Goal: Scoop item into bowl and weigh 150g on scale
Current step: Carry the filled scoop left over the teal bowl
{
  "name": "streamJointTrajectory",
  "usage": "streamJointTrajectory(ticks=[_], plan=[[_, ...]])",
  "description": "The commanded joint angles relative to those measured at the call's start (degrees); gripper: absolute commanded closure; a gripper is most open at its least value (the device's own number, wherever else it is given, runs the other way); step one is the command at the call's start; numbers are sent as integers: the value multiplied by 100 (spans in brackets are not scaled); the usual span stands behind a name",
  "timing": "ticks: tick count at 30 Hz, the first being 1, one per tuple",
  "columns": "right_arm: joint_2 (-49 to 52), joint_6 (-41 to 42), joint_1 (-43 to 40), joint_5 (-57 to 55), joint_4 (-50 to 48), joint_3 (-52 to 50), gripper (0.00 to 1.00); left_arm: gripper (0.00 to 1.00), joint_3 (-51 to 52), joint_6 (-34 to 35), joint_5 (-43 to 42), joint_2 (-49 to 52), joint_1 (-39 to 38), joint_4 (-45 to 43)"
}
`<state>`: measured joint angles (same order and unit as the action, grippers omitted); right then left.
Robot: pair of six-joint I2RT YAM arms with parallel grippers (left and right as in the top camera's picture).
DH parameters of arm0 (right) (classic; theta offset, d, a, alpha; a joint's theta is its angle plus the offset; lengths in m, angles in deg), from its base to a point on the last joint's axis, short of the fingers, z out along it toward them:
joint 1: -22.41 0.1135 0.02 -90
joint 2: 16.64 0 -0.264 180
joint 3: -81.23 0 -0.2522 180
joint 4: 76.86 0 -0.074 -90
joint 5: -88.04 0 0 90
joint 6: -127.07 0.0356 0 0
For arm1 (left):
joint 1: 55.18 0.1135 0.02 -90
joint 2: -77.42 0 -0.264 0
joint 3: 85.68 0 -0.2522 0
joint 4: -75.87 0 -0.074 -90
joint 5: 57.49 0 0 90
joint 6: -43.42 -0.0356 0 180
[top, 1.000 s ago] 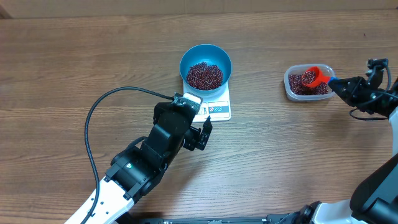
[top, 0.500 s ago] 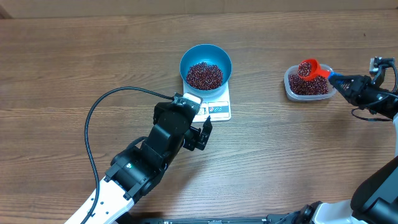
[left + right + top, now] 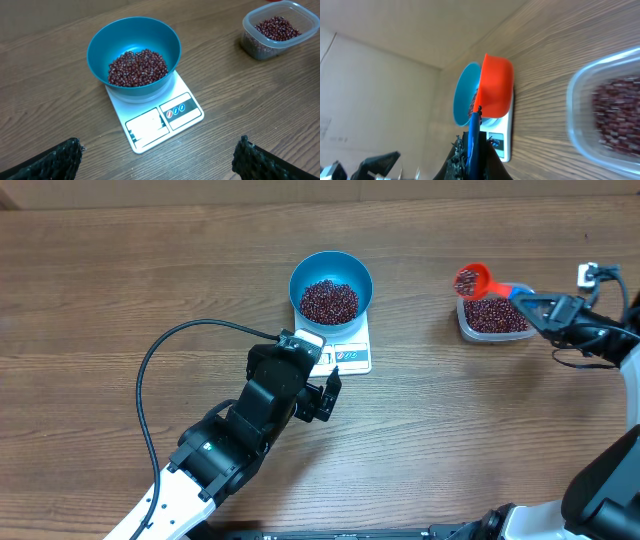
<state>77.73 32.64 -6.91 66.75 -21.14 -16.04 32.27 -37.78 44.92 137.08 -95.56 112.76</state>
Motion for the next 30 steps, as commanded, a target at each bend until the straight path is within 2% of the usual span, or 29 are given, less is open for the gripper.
streamJointTrajectory(ticks=[1, 10, 17, 22, 30], plan=[[28, 15, 315, 197, -63, -35, 96, 0, -35, 4, -46, -96, 24, 0], [28, 63, 1222, 192, -498, -35, 96, 0, -35, 22, -46, -96, 24, 0], [28, 826, 1847, 164, -1344, -35, 96, 0, -35, 22, -48, -96, 24, 0], [28, 1220, 2227, -98, -1777, -35, 96, 0, -35, 22, -48, -96, 24, 0], [28, 1215, 2826, -809, -2009, -35, 96, 0, -35, 26, -66, -96, 24, -59]])
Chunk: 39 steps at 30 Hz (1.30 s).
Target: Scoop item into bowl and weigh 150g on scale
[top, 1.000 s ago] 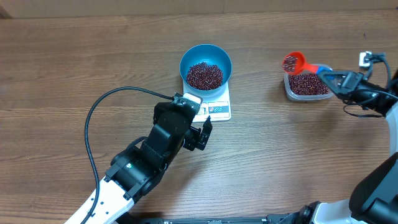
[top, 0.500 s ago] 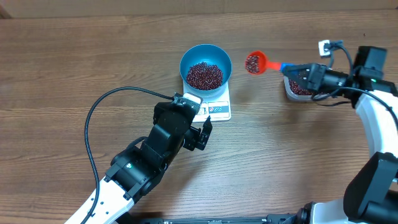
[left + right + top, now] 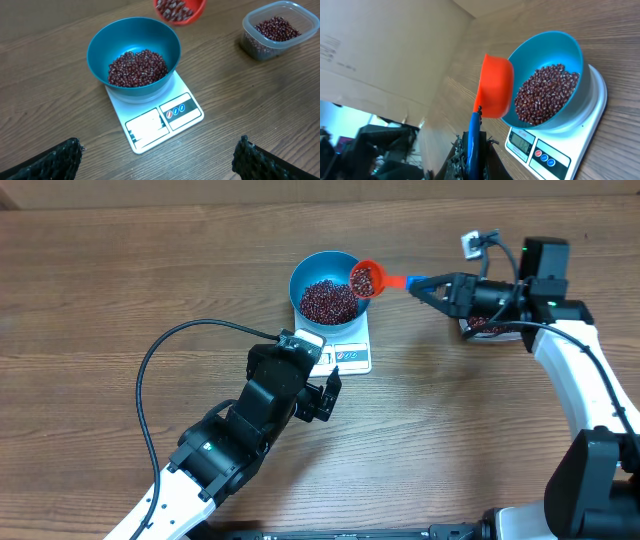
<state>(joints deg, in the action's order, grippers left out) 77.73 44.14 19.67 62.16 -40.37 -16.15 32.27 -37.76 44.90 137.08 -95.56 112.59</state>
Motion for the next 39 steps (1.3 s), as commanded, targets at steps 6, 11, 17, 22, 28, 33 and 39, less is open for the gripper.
streamJointTrajectory(ticks=[6, 11, 17, 22, 28, 33, 39], plan=[[28, 61, 610, -1303, -256, -24, 96, 0, -35, 20, -63, -96, 24, -42], [28, -391, 931, -1657, -452, -24, 96, 0, -35, 22, -63, -96, 24, -39], [28, -1626, 1147, -1993, -490, -24, 96, 0, -35, 20, -63, -96, 24, -39], [28, -1670, 1147, -2446, -494, -24, 96, 0, -35, 20, -61, -96, 24, -42], [28, -2363, 1147, -2444, -487, -24, 96, 0, -35, 17, -61, -96, 24, -42], [28, -3082, 1147, -2444, -483, -24, 96, 0, -35, 17, -59, -96, 24, -42], [28, -3427, 1147, -2444, -468, -24, 96, 0, -35, 17, -61, -96, 24, -42]])
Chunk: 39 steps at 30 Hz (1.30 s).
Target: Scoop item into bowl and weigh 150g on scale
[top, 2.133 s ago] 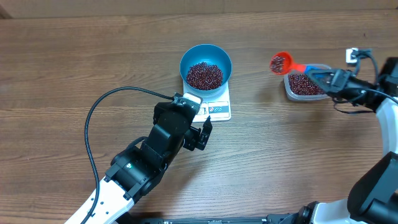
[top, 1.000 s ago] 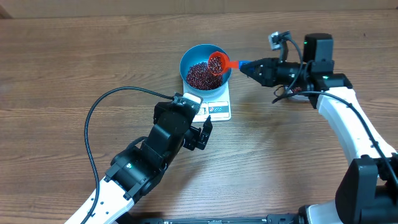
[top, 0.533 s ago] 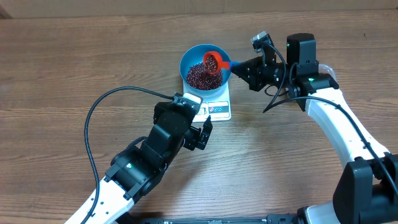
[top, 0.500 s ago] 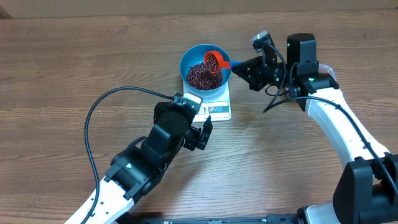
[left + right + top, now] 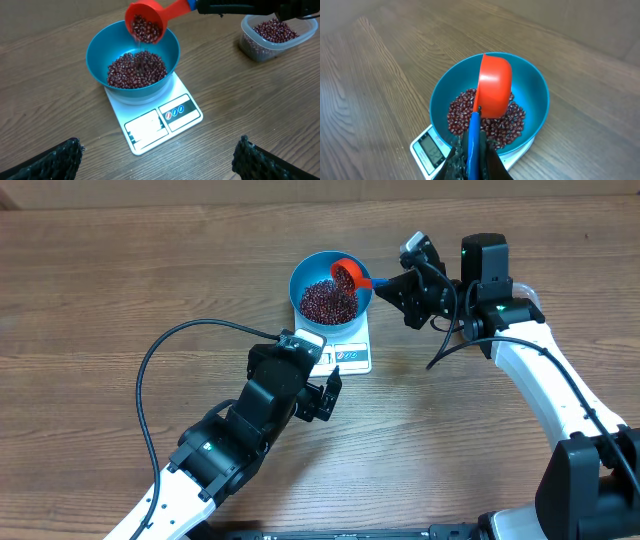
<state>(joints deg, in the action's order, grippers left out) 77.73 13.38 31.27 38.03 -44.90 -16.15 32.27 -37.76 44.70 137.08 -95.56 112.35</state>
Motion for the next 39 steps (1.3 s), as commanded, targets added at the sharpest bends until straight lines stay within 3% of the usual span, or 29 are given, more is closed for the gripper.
streamJointTrajectory(ticks=[1, 39], plan=[[28, -352, -13, -31, -11, -24, 96, 0, -35, 17, -42, -96, 24, -20], [28, -345, -13, -31, 179, -24, 96, 0, -35, 15, 0, -96, 24, -26]])
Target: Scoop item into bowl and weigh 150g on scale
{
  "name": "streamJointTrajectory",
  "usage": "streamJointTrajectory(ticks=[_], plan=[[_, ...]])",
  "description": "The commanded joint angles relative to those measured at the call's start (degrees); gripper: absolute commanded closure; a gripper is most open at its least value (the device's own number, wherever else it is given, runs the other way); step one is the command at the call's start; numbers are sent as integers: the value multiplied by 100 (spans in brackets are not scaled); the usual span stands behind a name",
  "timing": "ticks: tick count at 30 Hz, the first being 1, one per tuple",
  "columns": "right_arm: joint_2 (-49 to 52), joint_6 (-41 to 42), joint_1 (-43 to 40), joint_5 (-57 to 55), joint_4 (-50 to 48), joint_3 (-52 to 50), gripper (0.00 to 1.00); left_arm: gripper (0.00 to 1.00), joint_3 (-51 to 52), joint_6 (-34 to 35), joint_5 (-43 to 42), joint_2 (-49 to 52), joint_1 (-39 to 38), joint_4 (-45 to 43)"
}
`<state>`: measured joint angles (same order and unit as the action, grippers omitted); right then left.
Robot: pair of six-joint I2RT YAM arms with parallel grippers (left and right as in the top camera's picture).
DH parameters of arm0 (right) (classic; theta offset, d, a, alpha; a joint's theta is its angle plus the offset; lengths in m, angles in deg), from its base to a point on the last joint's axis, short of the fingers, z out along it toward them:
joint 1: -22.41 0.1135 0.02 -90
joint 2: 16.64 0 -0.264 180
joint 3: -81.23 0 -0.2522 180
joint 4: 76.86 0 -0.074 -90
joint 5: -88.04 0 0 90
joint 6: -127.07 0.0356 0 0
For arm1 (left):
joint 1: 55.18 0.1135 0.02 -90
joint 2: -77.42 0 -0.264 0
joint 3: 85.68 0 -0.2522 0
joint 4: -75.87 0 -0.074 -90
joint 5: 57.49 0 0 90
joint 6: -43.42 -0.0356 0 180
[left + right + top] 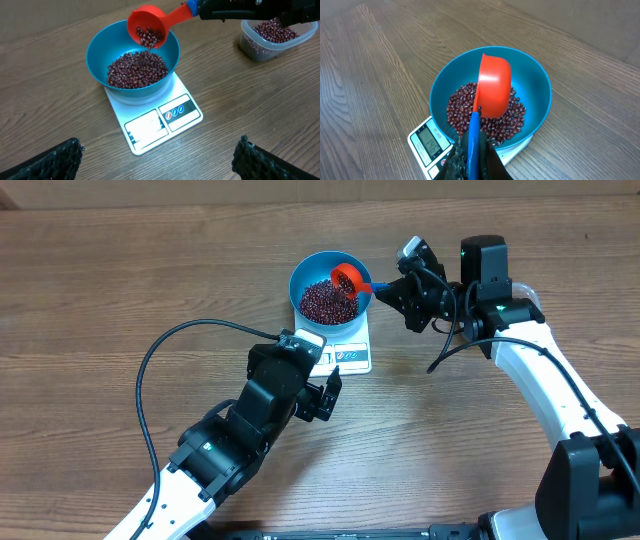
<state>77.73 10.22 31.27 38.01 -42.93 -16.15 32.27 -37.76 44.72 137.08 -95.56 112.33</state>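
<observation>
A blue bowl (305, 275) with red beans (137, 68) sits on the white scale (355, 358); its display (428, 145) reads about 146. My right gripper (475, 150) is shut on the blue handle of the red scoop (347, 280), which is tilted over the bowl's right side with a few beans left in it (148, 35). My left gripper (155, 160) stays open, low over the table in front of the scale, holding nothing.
A clear plastic container (277, 31) of red beans stands to the right of the scale, mostly hidden under my right arm in the overhead view. A black cable (160, 360) loops over the table at the left.
The scoop is tilted slightly further over the bowl and holds fewer beans. The bean heap in the bowl is a little larger. My left gripper has not moved.
My right gripper first held the filled scoop above the clear container. Then it held it at the bowl's right rim. Then the scoop was tipped over the bowl with beans falling, and now it is nearly emptied there.
</observation>
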Motion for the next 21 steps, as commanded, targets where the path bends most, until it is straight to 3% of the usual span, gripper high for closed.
streamJointTrajectory(ticks=[1, 21], plan=[[28, -28, -13, -28, -17, -24, 96, 0, -35, 15, -4, -96, 24, -24], [28, -203, -13, -28, -35, -24, 96, 0, -35, 15, -2, -96, 24, -28]])
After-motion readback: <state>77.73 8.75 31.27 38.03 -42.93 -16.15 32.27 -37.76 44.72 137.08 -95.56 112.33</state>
